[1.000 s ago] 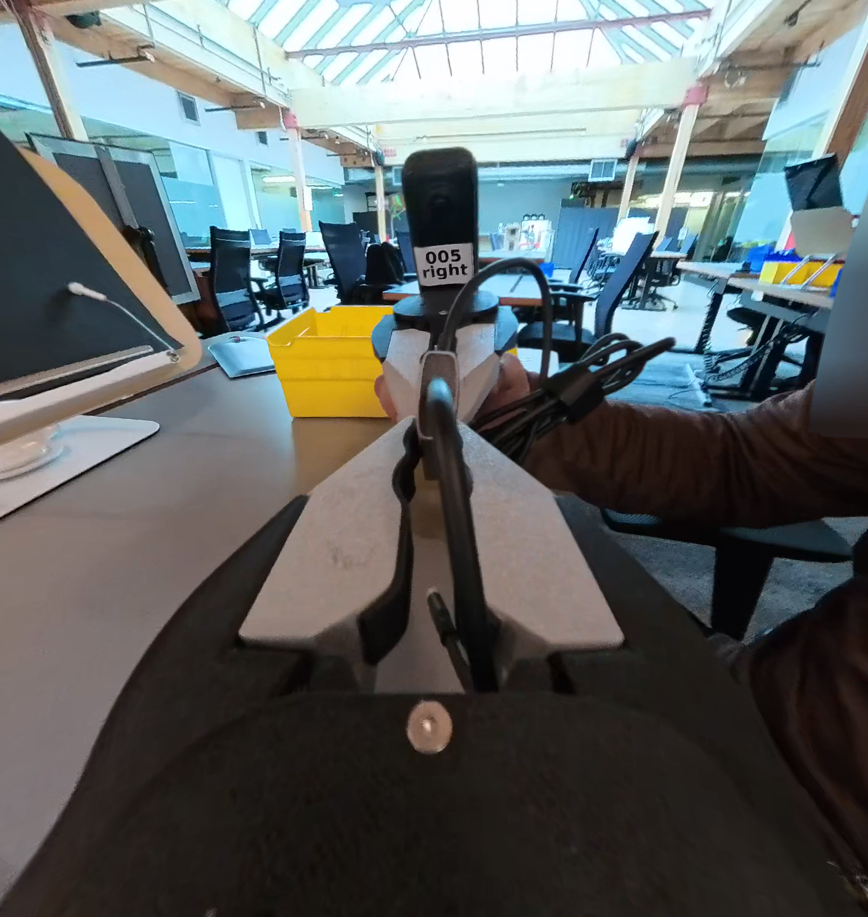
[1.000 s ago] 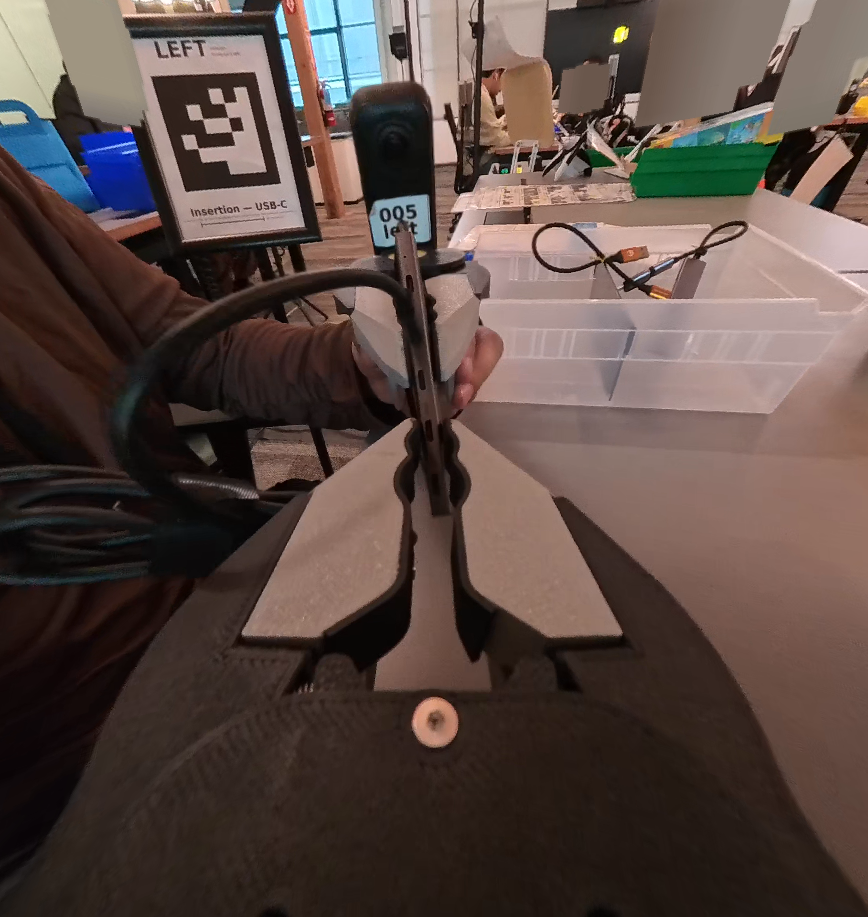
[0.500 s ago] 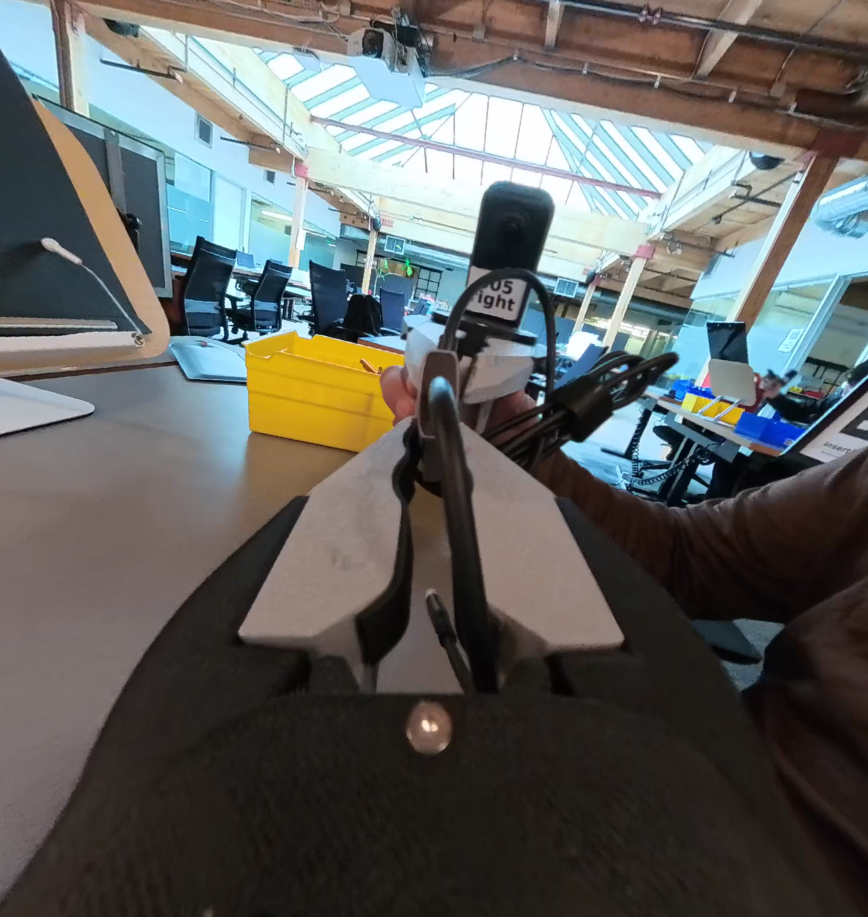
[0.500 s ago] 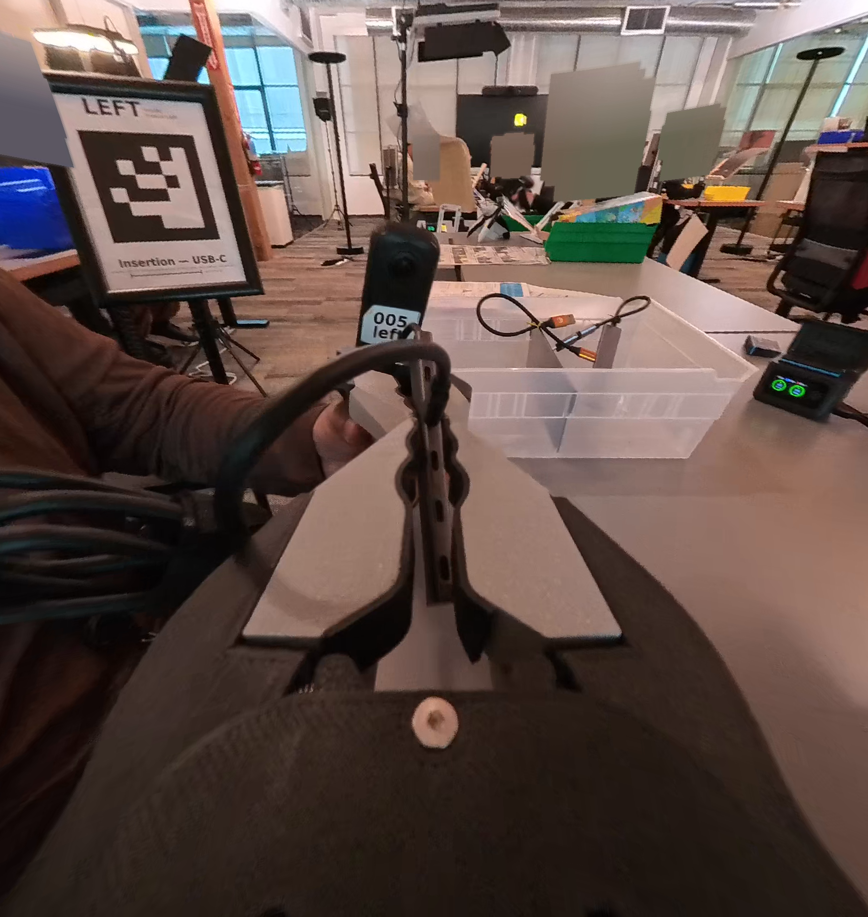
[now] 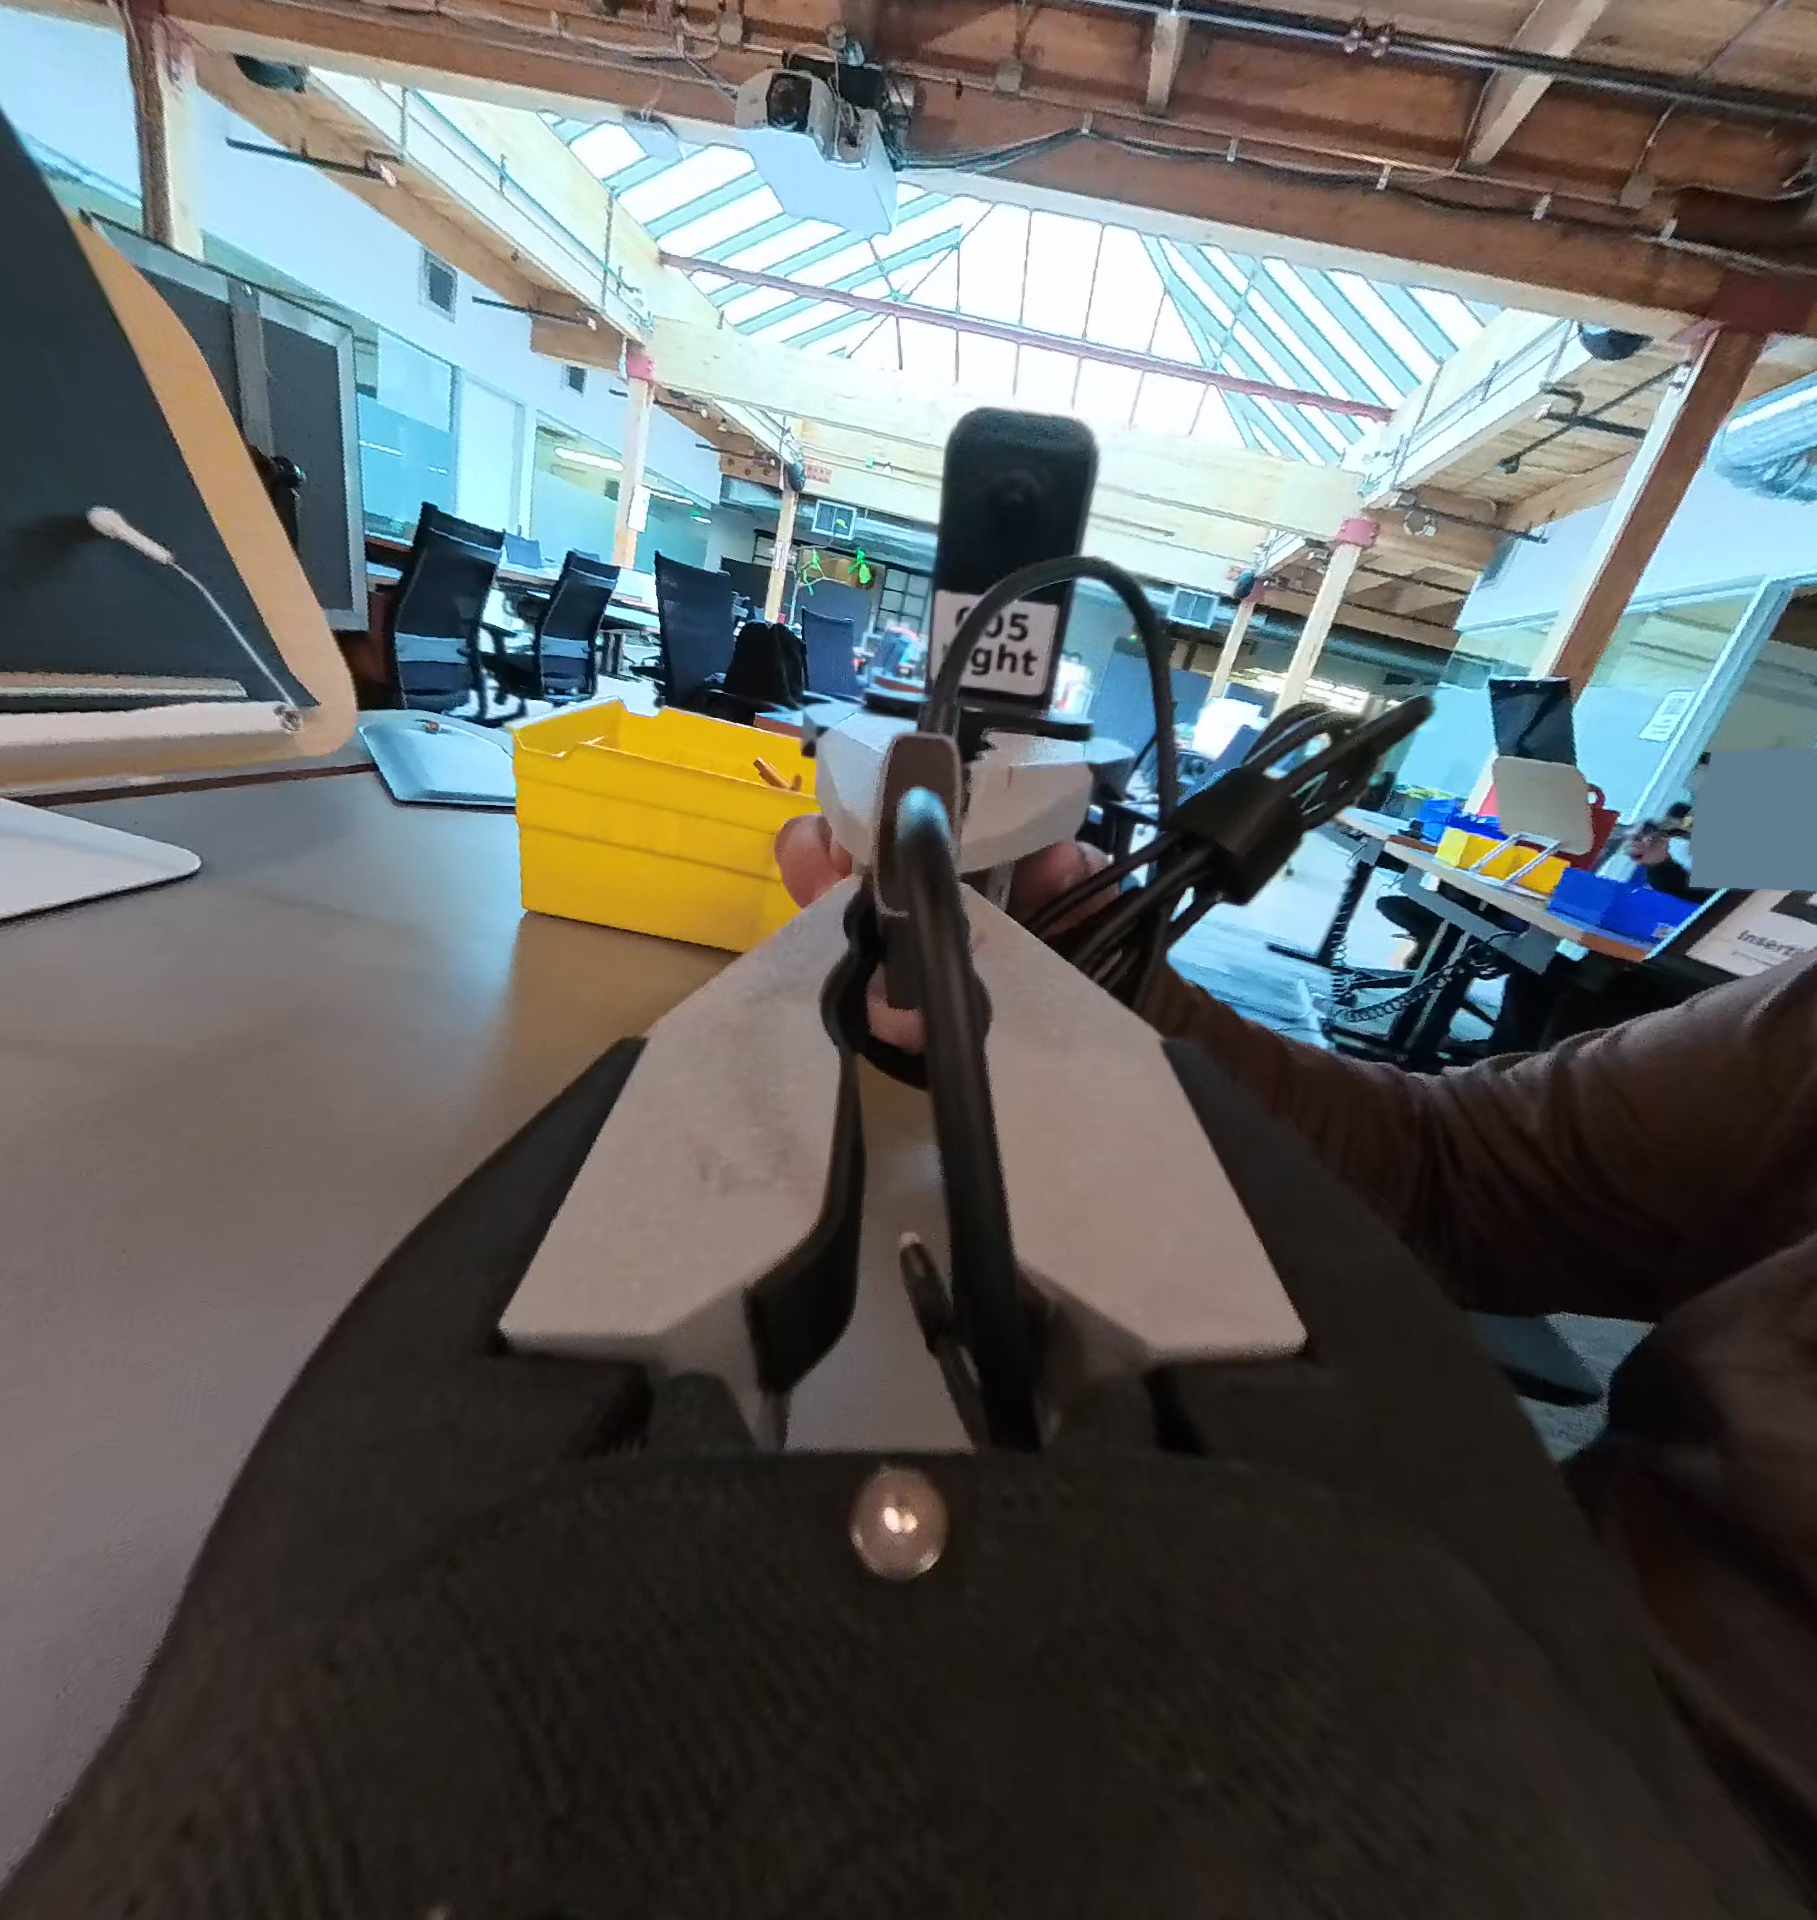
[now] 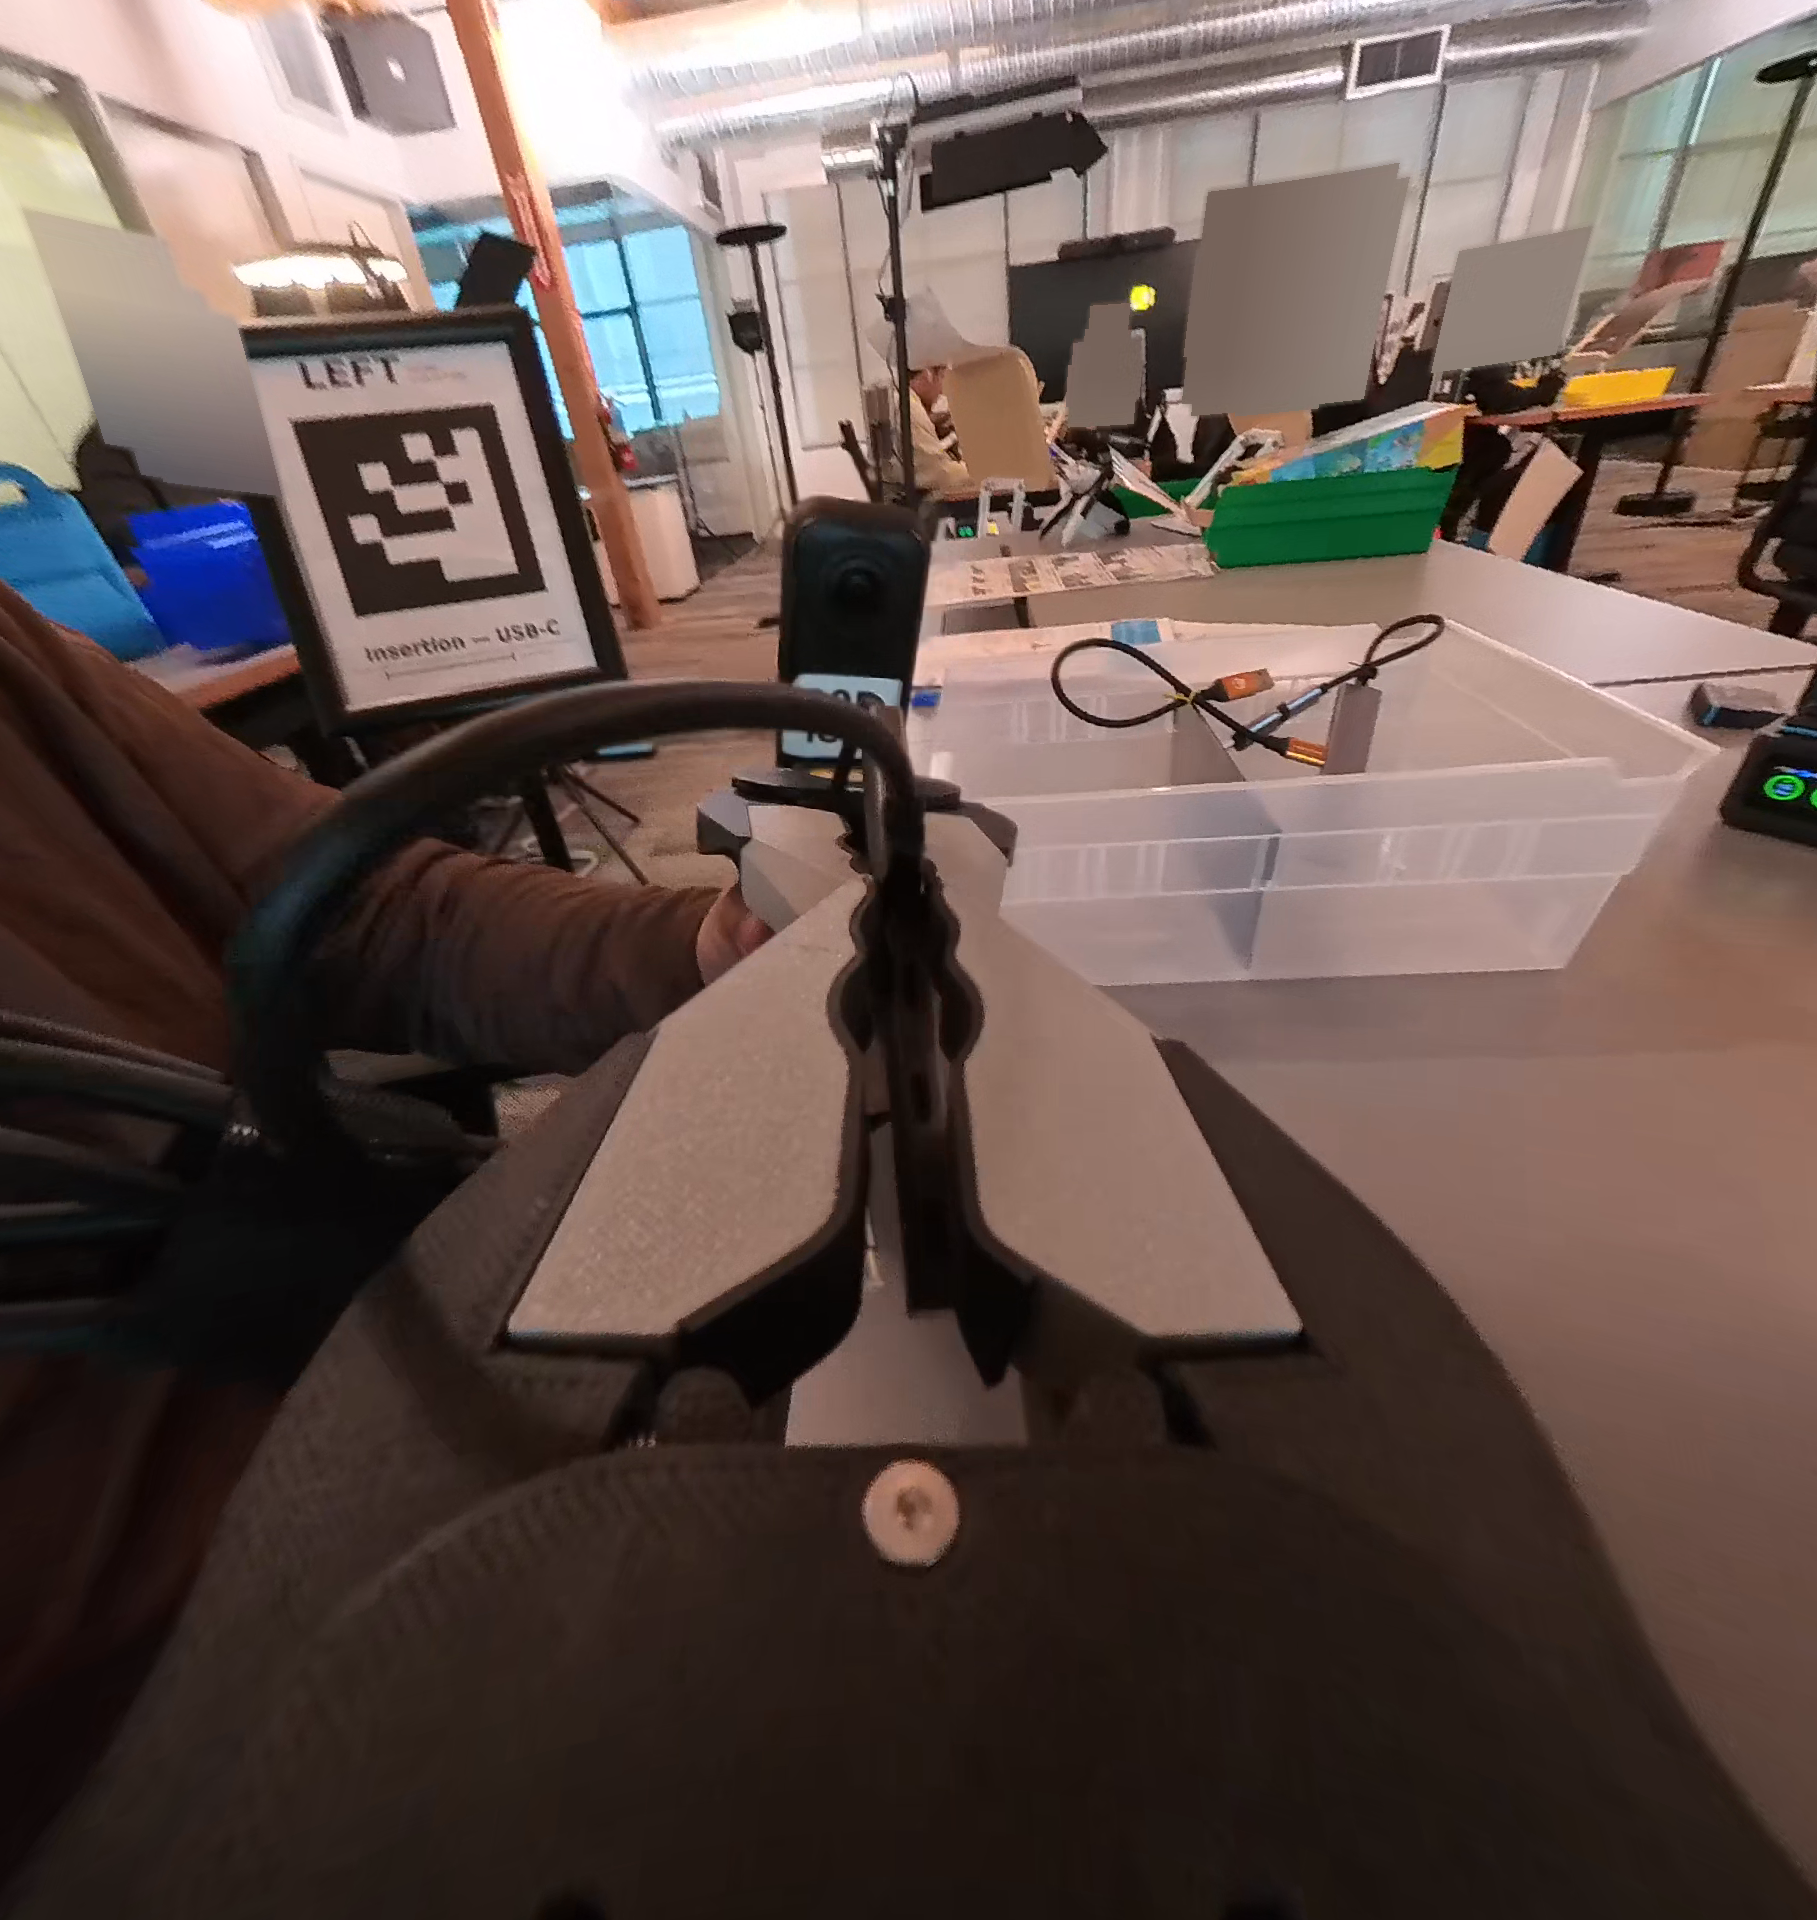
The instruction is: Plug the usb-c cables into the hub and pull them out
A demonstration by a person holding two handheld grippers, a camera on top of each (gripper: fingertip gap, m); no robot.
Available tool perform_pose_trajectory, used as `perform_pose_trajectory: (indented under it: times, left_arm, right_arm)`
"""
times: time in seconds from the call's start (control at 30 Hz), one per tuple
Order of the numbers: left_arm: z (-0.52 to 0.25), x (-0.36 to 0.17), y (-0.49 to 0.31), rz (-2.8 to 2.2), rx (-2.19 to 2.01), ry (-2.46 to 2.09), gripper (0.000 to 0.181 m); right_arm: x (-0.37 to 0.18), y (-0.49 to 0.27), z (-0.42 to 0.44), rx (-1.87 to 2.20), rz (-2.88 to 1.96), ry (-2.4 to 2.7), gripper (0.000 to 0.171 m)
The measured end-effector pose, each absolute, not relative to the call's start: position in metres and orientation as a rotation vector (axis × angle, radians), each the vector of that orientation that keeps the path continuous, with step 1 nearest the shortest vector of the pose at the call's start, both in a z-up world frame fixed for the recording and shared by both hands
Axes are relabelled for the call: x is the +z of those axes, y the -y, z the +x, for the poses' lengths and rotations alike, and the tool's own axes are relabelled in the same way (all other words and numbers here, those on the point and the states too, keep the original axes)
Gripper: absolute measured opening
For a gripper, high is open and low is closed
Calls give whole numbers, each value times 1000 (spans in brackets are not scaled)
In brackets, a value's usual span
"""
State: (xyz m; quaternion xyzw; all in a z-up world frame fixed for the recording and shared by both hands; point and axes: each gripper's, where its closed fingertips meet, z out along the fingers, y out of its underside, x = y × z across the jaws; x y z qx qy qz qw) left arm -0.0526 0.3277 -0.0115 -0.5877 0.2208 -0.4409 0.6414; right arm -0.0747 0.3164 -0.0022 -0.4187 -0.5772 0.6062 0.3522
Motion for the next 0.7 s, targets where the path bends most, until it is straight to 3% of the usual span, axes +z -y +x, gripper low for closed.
perform_pose_trajectory:
  times: [0.7]
  left_arm:
    - [-61,4,-330,-1293,-1003,-393,8]
  right_arm:
    - [16,-320,-82,1935,-1147,1214,3]
